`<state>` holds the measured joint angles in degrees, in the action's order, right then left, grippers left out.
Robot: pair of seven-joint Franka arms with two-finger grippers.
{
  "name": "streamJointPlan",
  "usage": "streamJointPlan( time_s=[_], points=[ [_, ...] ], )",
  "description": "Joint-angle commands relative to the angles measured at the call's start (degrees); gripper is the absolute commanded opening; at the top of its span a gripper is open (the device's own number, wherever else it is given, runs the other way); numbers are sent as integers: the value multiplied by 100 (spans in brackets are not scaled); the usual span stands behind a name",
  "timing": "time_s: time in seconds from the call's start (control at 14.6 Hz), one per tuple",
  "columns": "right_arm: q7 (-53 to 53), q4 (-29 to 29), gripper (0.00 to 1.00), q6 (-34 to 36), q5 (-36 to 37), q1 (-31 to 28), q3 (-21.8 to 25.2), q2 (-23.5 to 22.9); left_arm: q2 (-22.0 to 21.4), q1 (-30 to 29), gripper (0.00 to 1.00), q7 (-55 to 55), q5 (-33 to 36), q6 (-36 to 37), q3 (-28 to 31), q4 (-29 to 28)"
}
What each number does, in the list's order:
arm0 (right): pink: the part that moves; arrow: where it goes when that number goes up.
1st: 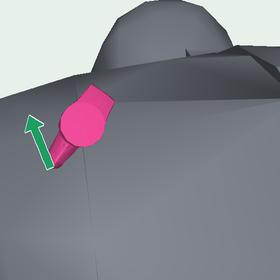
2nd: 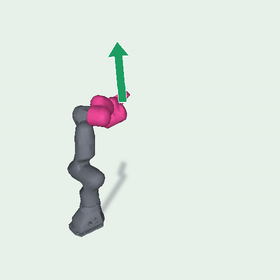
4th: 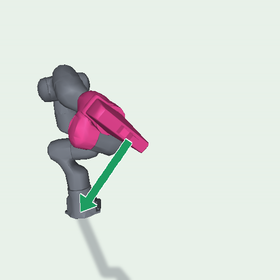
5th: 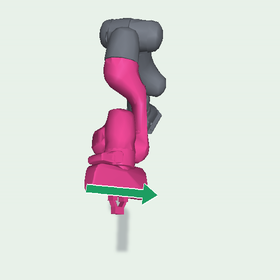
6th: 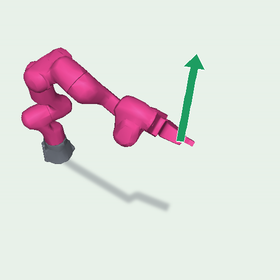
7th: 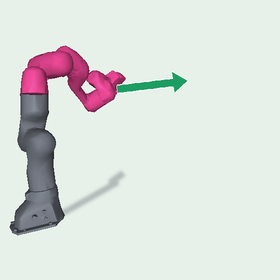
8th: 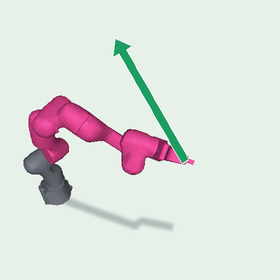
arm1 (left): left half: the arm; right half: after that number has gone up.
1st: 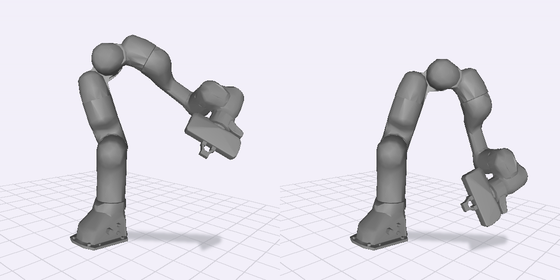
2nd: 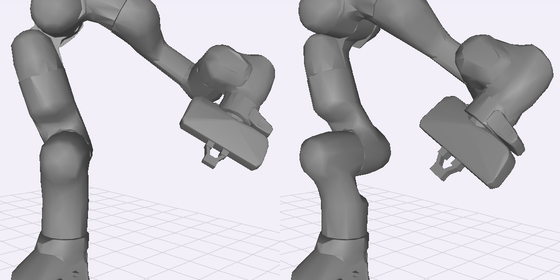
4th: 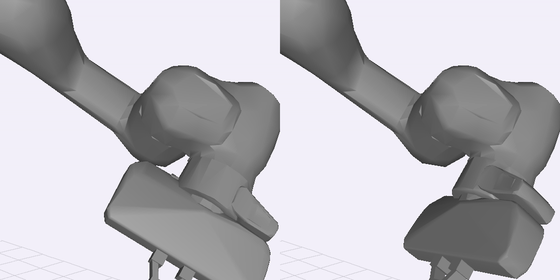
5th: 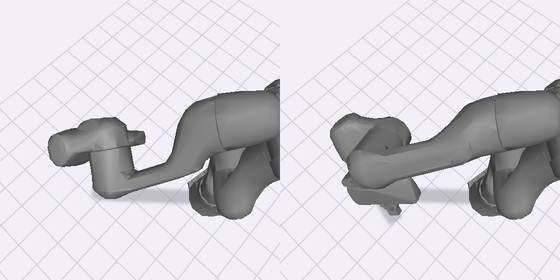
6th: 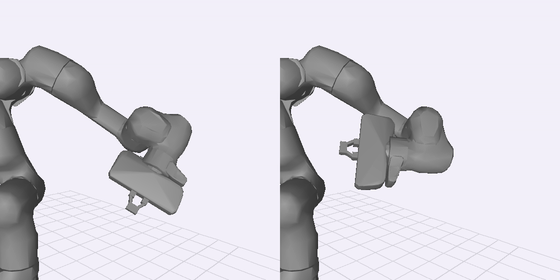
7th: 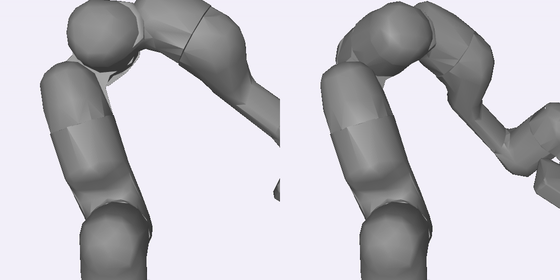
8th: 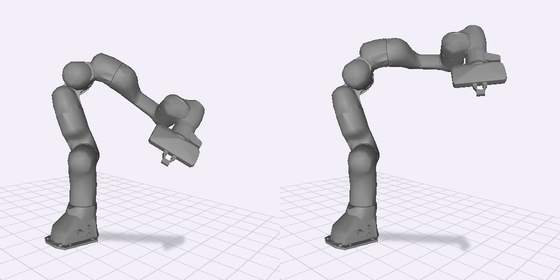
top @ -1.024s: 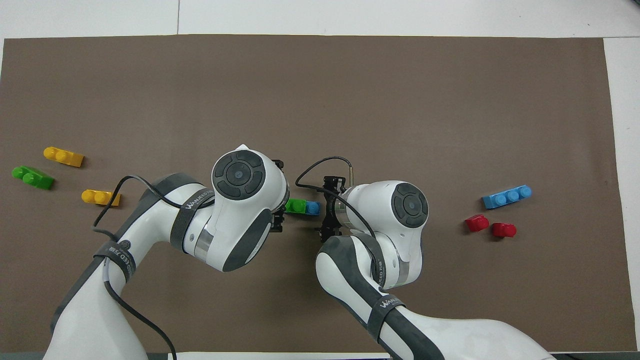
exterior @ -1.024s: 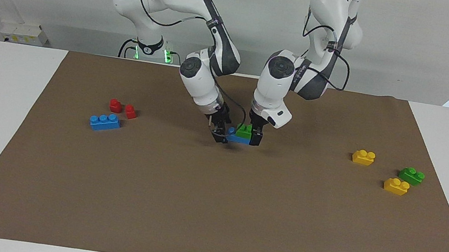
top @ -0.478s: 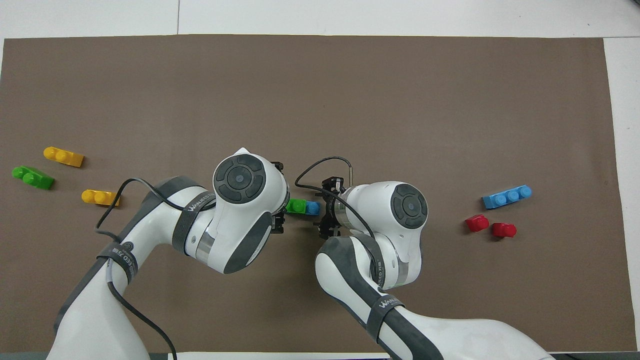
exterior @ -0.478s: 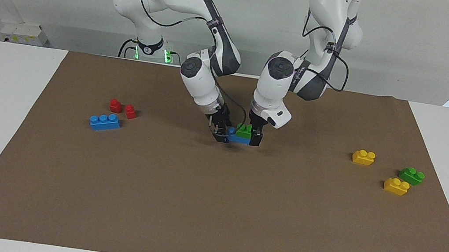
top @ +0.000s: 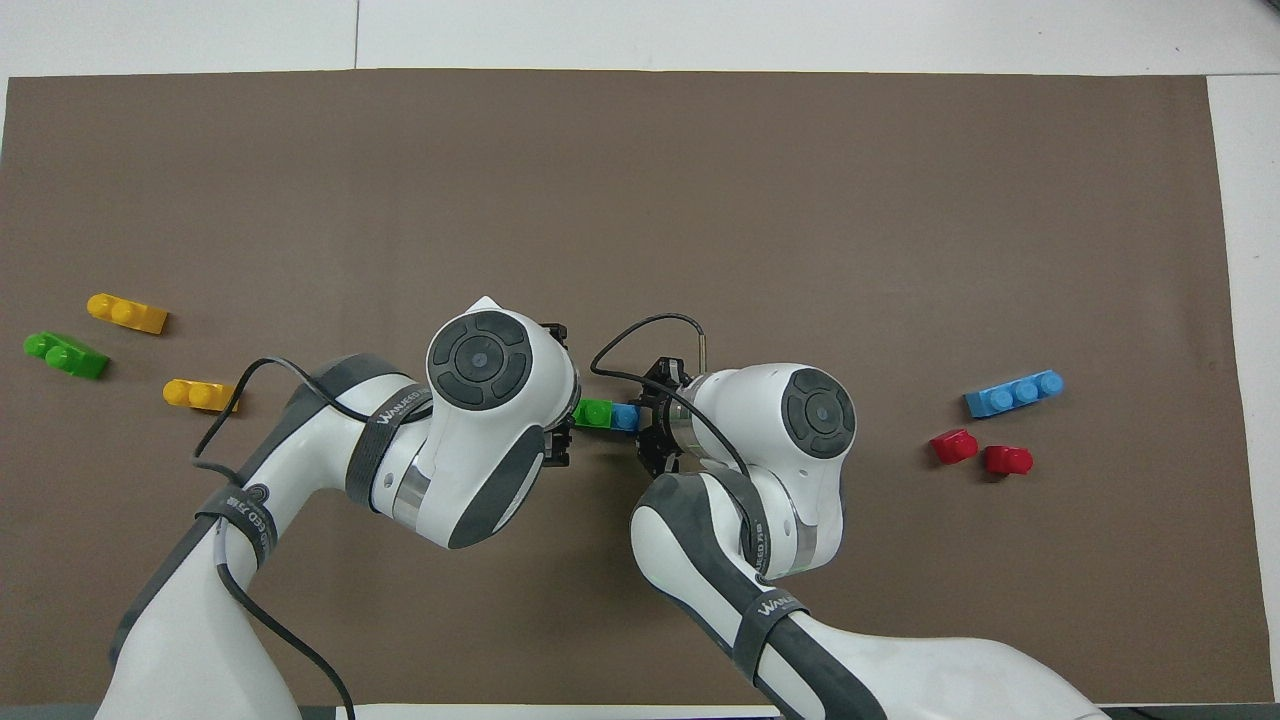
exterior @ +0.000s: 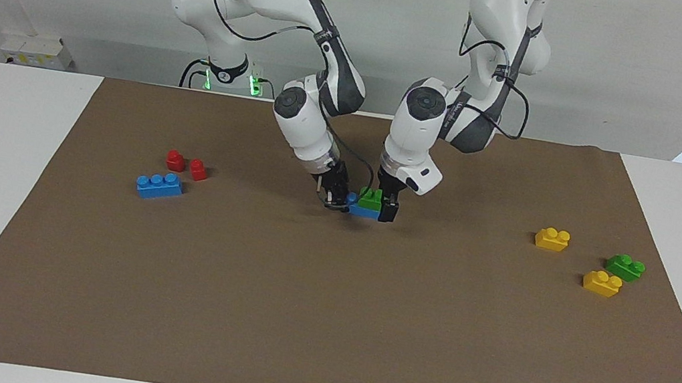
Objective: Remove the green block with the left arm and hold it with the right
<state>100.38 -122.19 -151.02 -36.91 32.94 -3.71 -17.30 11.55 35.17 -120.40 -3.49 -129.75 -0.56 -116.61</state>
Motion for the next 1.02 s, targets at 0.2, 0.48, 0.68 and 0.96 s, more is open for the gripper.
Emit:
streamJointPlan(
  time_s=[0.2, 0.48, 0.68, 0.96],
  points=[
    [-238, -94, 0, -165, -185, 45, 11, -2, -47, 166, 95, -98, -47, -173, 109, -125],
    [-238, -120, 0, -174, -246, 37, 11, -2, -47, 166, 91, -98, -38, -173, 109, -125],
    [-273, -129, 0, -183, -273, 45, 11, -2, -47, 166, 91, -98, -38, -173, 109, -125],
    [-282, -129, 0, -183, -273, 45, 11, 7, -47, 192, 77, -98, -29, -165, 109, -134]
  ],
)
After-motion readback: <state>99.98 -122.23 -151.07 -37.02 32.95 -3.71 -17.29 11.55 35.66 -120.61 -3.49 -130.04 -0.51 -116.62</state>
